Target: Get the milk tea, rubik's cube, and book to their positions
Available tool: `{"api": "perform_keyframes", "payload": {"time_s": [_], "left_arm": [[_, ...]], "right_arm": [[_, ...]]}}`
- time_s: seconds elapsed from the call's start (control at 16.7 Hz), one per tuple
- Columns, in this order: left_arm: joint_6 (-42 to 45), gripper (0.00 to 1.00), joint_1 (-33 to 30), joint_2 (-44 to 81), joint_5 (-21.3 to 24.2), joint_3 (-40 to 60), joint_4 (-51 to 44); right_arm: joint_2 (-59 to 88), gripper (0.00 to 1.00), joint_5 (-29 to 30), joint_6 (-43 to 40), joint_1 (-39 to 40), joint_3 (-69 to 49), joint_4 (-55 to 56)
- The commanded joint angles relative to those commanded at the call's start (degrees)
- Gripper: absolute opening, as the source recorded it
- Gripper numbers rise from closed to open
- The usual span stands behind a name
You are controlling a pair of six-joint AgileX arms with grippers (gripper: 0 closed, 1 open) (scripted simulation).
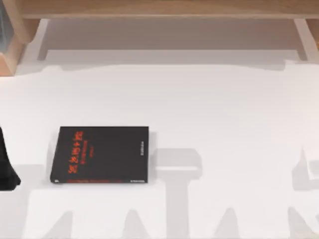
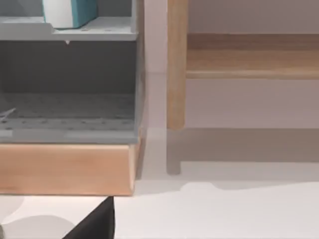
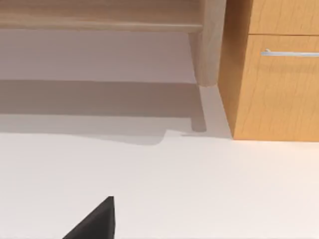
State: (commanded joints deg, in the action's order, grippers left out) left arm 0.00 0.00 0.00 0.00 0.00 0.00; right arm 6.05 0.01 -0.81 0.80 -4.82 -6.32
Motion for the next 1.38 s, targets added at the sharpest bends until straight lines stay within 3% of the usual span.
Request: {"api": "perform_keyframes", "payload": {"time_s": [0.84,1.08,1.38], "left_arm": [[0.0,1.0,0.0,0.0,0.0,0.0,0.0],[0.0,1.0,0.0,0.0,0.0,0.0,0.0],[0.0,1.0,0.0,0.0,0.0,0.0,0.0]], "right_arm": [[50.3,1.0,0.1,-5.8,5.7,-34.7,-58.1],[56.4,1.0,0.1,-6.5,6.4,-39.0,-64.8],[56.4,1.0,0.1,-6.5,6.2,-38.9,-64.9]]}}
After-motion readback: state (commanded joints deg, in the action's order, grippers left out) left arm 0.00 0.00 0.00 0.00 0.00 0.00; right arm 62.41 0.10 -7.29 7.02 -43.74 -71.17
